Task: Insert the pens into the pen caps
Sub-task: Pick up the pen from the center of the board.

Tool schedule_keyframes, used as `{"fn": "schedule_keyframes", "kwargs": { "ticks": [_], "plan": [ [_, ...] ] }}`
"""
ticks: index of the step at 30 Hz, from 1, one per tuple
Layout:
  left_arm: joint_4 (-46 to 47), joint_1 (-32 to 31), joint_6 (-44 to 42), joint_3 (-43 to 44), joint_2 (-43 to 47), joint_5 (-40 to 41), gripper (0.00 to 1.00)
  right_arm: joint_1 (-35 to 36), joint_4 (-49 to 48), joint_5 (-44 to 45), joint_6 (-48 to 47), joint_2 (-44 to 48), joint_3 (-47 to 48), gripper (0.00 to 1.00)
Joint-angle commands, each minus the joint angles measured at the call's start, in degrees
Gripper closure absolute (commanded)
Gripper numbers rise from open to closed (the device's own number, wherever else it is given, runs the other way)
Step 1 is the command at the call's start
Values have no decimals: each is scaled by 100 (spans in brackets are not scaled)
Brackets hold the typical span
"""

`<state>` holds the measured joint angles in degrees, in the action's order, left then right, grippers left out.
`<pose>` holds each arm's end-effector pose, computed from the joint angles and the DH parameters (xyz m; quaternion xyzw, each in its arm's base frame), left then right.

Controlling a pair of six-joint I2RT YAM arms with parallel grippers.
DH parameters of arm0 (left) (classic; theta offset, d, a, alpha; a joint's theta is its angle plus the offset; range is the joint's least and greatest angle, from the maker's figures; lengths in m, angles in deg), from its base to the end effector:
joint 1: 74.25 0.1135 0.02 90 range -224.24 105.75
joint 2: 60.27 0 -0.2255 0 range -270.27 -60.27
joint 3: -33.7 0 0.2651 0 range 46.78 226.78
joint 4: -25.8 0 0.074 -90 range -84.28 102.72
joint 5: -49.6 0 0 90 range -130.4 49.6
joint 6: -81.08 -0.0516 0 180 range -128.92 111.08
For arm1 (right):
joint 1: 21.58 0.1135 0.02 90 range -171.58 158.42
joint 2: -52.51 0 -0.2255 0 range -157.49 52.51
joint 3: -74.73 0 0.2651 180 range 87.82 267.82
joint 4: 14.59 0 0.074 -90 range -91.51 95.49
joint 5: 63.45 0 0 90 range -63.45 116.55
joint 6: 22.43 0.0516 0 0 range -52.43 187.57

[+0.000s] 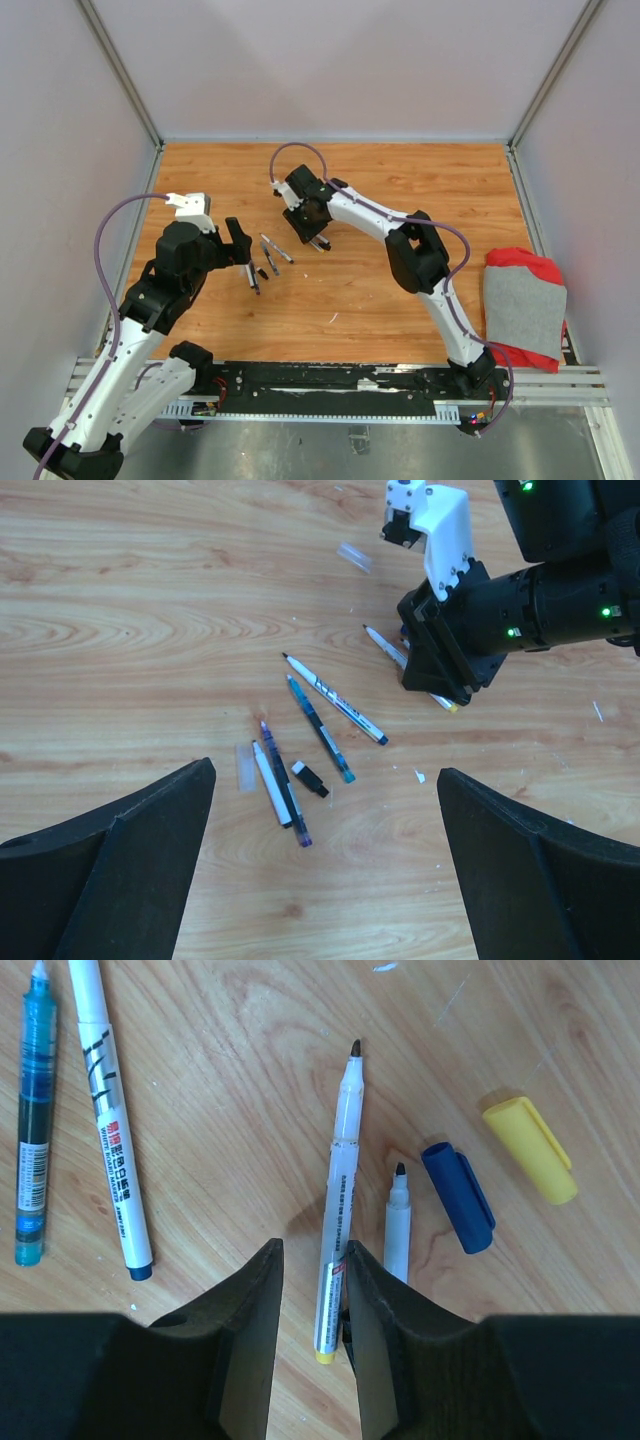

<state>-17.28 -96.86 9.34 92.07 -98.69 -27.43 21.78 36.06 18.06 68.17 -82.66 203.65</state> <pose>0.1954 -0.0688 0.2953 -0.0307 0.8309 -0.1028 0.5459 0.3668 0.3569 0.1389 -0.3681 0.8825 0.1721 0.2369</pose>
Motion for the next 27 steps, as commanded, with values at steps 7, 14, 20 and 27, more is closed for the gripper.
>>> {"fn": "schedule_keyframes", "kwargs": {
  "ticks": [7,14,20,27],
  "plan": [
    [195,53,-77,-21,-8,22,1,125,214,130,-121,-277,212,67],
    [194,57,-79,-21,-7,26,1,229,380,546,-198,-364,233,69],
    [202,62,-86,-21,-16,30,1,317,524,813,-240,-491,220,73],
    [146,70,-22,-17,7,298,0,405,551,884,-232,-557,227,86]
  ]
}}
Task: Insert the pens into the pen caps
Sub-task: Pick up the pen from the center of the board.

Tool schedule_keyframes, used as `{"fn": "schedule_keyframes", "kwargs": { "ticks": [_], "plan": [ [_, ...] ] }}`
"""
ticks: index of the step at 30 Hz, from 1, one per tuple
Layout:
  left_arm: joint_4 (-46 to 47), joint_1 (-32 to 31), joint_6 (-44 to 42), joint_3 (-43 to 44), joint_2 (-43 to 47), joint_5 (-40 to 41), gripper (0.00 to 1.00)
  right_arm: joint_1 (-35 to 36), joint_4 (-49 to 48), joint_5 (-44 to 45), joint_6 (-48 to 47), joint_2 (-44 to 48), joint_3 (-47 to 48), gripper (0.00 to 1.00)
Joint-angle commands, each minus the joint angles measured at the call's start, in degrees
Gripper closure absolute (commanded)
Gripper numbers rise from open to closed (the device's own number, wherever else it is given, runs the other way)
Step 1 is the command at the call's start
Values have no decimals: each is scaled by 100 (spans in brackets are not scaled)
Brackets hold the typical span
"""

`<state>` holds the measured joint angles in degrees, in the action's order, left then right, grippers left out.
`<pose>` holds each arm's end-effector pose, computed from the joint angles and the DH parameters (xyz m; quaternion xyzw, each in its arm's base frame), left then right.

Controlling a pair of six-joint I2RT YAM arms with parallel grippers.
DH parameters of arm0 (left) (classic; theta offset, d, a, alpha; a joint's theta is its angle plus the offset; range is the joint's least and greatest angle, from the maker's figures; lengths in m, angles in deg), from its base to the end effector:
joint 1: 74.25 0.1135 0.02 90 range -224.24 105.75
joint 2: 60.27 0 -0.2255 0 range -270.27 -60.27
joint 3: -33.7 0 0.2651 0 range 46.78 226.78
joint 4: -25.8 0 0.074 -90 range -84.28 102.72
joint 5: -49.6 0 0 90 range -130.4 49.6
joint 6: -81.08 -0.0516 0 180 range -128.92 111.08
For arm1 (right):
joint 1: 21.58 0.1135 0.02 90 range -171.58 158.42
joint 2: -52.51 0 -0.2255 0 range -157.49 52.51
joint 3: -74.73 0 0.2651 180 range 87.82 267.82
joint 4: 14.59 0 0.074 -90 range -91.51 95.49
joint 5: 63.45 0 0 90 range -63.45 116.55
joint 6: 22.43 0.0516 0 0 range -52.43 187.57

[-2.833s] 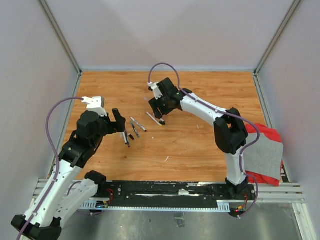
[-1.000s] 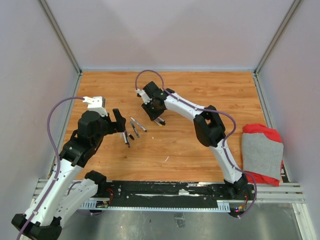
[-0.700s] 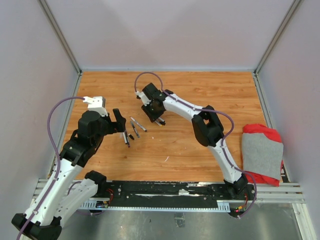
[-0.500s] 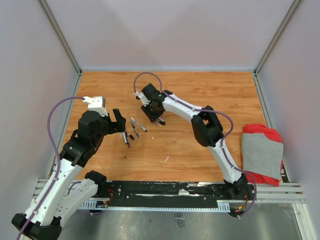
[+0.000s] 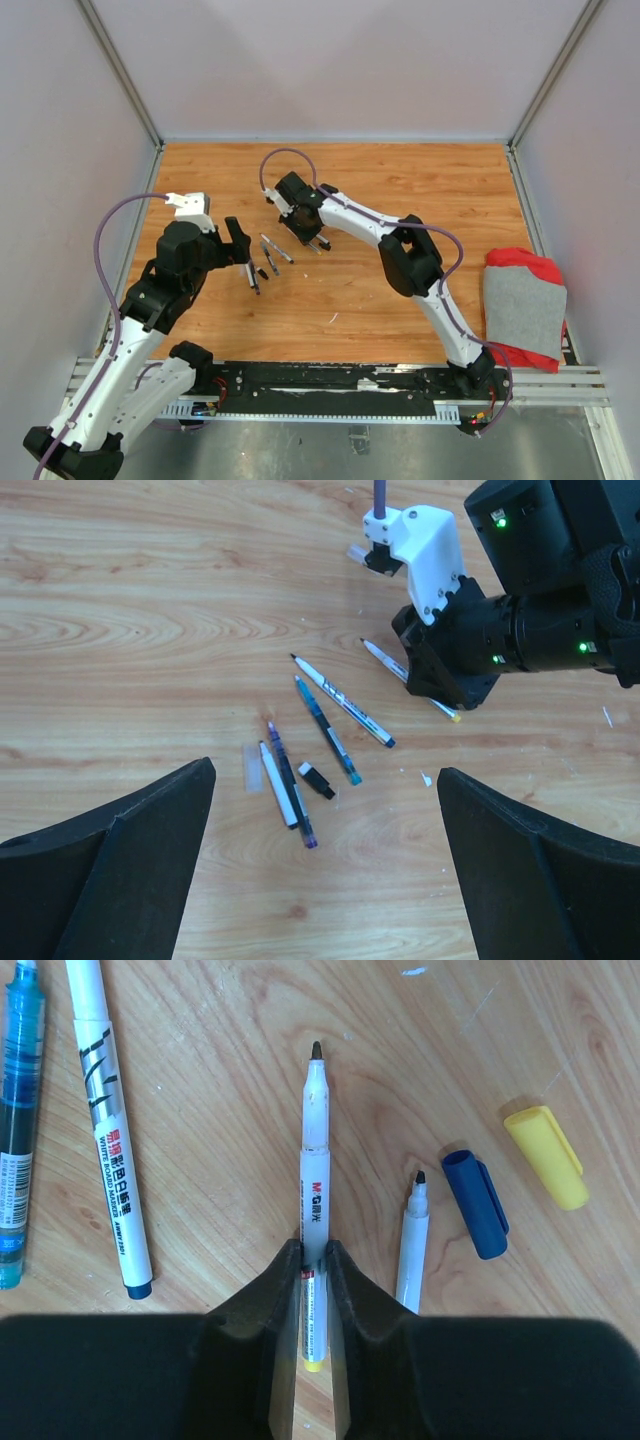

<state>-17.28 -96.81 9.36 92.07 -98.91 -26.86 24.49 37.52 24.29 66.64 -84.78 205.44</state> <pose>0.1962 -0.0684 0.2946 -0.0337 0.8316 -0.0980 0.5456 0.3553 0.3718 0.1288 -0.3888 0.8807 0.1211 0.2418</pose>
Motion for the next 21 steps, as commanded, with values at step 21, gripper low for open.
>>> {"fn": "schedule_keyframes", "kwargs": {
  "ticks": [21],
  "plan": [
    [212,73,180,139,267,276,0,211,-767,-368,396,1791,-1731,99]
  ]
}}
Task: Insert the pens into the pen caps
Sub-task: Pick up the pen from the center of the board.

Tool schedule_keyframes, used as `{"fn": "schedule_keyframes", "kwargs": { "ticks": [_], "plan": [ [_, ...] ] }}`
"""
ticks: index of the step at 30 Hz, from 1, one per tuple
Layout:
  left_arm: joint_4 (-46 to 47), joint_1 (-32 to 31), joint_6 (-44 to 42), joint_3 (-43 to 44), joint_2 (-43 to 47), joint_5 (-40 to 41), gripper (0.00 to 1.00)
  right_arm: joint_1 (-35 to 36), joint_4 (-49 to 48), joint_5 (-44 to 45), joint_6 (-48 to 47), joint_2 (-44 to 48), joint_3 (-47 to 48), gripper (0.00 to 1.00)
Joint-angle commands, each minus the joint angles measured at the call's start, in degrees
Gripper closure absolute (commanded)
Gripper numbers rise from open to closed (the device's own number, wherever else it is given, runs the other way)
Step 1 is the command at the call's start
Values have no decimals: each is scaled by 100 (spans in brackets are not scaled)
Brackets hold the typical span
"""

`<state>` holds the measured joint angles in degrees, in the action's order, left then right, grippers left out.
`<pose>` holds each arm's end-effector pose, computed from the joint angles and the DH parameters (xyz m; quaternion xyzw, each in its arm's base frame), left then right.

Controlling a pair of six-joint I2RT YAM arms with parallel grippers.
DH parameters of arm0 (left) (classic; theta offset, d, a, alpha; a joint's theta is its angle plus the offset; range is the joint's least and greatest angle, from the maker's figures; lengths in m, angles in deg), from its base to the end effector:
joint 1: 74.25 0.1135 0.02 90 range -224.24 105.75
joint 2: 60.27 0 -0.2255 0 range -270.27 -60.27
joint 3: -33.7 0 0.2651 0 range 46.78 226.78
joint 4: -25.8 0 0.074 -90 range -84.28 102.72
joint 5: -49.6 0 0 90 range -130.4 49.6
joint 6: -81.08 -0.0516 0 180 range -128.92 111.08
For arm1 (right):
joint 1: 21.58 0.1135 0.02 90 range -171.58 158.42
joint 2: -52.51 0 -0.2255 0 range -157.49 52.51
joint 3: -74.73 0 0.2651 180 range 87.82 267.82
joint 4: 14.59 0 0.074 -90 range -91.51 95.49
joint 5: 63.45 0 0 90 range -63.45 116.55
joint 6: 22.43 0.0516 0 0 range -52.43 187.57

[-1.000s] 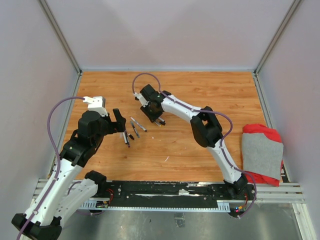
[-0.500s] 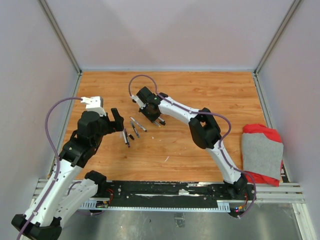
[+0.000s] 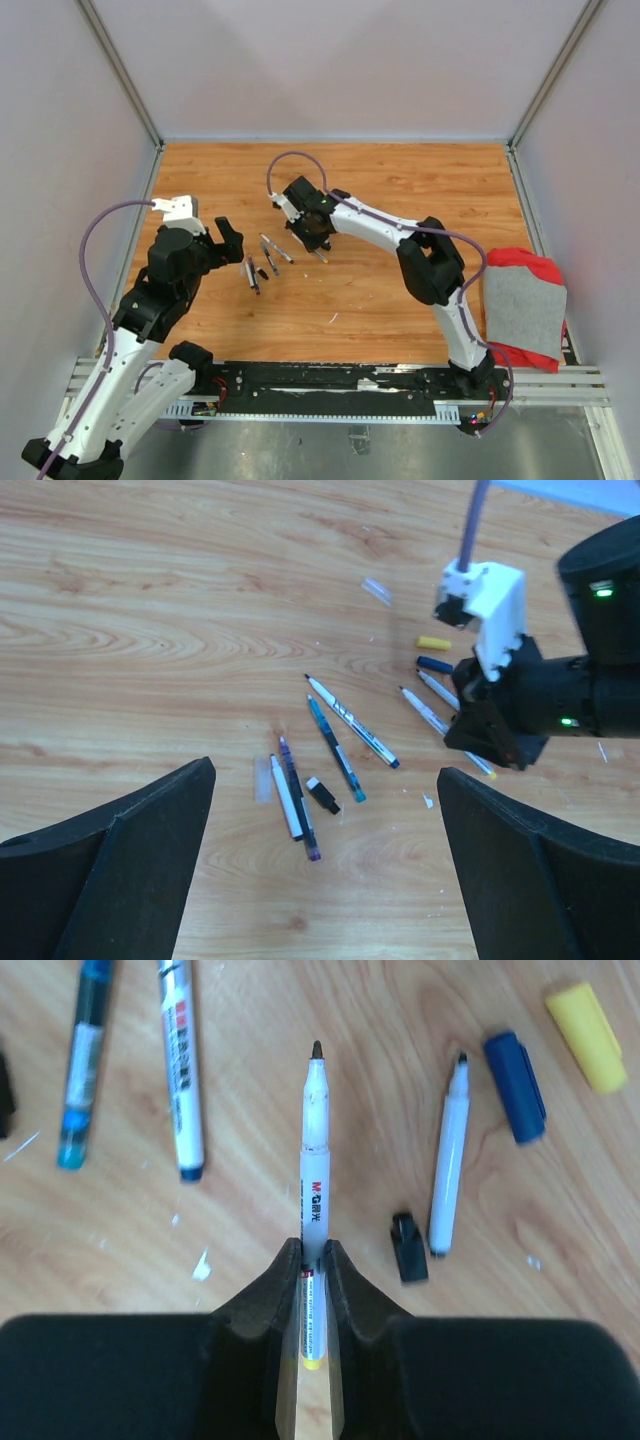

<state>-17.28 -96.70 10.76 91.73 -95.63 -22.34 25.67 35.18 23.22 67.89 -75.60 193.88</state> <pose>0.1873 -0.0601 0.3033 -0.0699 0.8129 -0.0823 0.5722 0.3278 0.3591 0.1424 -0.3905 0.8799 0.1343 0.2352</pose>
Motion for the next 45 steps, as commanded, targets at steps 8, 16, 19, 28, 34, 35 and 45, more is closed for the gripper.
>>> {"fn": "schedule_keyframes", "kwargs": {
  "ticks": [8,16,19,28,34,35,45],
  "plan": [
    [735,63,56,90,-141,-1004,0,69,-1504,-319,840,2515,-2457,99],
    [1523,-259,604,-644,-122,-1821,3,-57,-2724,-191,1557,4015,-4310,99],
    [1847,-449,785,-971,-86,-1902,3,-104,-3376,-318,1833,4509,-4968,99],
    [2851,-1359,1077,-1564,-243,-1916,5,-579,-5134,-1111,3331,5545,-6453,99],
    [3792,-1779,1312,-1878,-506,-2227,10,-612,-6919,-1450,4558,5756,-7327,98],
    [3883,-1840,1330,-1898,-572,-2245,10,-612,-7187,-1491,4726,5731,-7408,98],
    [4322,-2172,1374,-1920,-1217,-2431,18,-605,-9039,-1993,5699,5223,-7729,97]
  ]
}}
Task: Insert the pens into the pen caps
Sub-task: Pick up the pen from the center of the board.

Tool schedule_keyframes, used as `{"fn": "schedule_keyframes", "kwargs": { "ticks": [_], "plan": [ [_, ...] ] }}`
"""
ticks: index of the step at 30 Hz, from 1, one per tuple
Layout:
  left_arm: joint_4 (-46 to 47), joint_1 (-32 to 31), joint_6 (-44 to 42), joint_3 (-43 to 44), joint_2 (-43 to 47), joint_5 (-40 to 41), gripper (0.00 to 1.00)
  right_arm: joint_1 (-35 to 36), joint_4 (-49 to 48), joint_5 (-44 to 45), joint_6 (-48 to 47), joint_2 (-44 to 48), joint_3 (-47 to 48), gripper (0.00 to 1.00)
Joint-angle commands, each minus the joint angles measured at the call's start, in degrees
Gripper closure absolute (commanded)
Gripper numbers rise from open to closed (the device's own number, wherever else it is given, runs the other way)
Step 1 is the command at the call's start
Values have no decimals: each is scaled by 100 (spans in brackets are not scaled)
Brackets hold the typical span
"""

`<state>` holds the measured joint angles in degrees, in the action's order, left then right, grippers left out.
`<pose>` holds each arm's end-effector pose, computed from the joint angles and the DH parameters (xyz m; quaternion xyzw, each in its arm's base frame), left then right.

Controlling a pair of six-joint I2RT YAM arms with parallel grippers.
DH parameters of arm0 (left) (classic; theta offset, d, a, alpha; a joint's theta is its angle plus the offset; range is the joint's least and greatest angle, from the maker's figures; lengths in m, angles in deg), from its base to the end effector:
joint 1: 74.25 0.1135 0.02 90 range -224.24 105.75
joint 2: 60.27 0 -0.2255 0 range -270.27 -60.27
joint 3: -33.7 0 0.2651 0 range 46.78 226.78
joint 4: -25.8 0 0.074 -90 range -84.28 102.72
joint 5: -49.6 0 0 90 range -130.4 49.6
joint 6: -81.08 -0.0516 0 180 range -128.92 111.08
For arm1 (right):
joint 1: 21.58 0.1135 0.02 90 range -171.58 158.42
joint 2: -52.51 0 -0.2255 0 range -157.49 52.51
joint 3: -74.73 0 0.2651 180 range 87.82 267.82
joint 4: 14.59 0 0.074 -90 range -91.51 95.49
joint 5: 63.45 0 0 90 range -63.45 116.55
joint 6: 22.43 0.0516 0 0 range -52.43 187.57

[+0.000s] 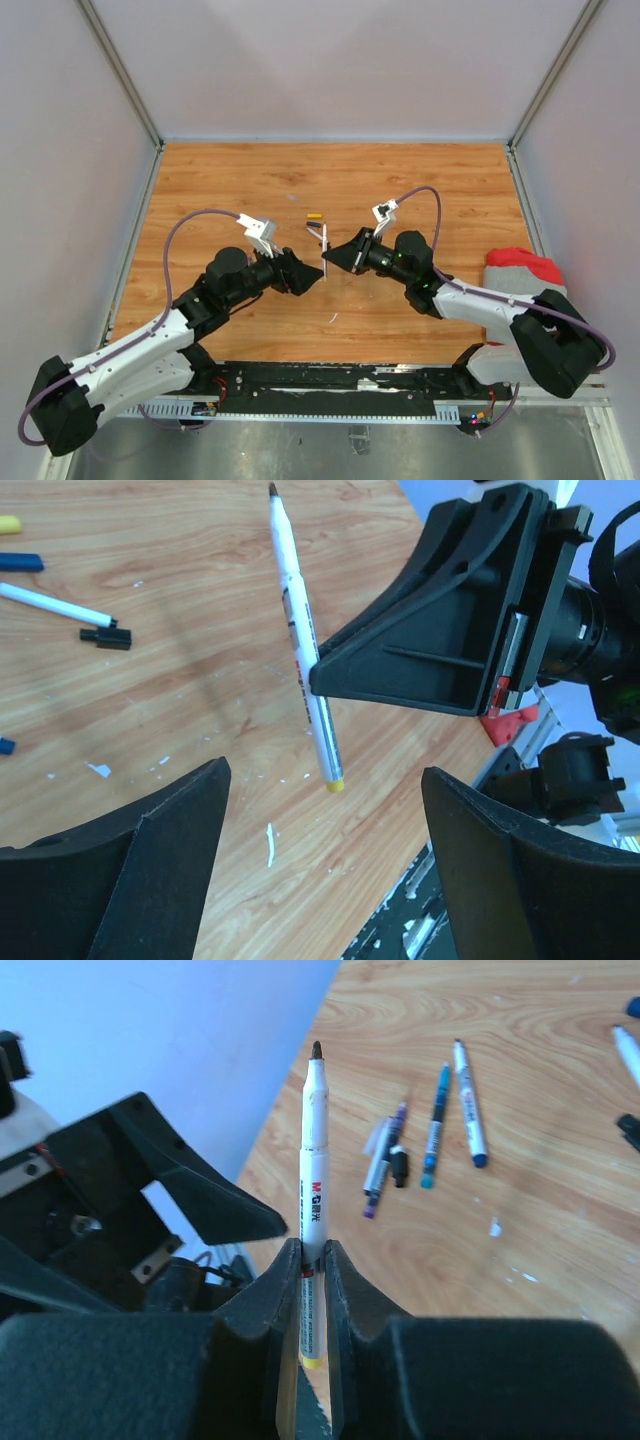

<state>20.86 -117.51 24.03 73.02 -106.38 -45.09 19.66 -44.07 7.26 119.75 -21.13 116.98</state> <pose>0.1790 -0.1742 0.2192 0.0954 0.7696 -0.4141 0.4766 0.2184 0.2142 0.1877 -0.0484 0.7165 0.5815 0.3823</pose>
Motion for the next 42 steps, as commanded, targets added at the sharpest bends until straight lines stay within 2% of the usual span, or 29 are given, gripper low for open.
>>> {"fn": "schedule_keyframes", "kwargs": {
  "ticks": [1,9,17,27,29,35,38,42],
  "plan": [
    [549,-101,53,-49,-190,-185,19,6,-1243,-467,574,-288,-31,97],
    [763,-121,147,-49,-521,-260,30,81,-2459,-793,1083,-857,-36,98],
    [768,-121,186,-40,-560,-55,45,250,-2739,-862,1185,-1039,52,98],
    [611,-121,152,-31,-398,129,91,485,-2618,-540,892,-978,-61,96],
    [531,-121,135,-39,-360,158,99,500,-2550,-427,767,-894,-104,92],
    [355,-121,99,-95,-248,158,99,516,-1674,220,297,-288,-101,63],
    [320,-121,98,-129,-215,150,99,509,-1011,603,79,8,51,57],
    [327,-121,89,-152,-223,102,99,509,-197,722,-155,103,422,55]
  ]
}}
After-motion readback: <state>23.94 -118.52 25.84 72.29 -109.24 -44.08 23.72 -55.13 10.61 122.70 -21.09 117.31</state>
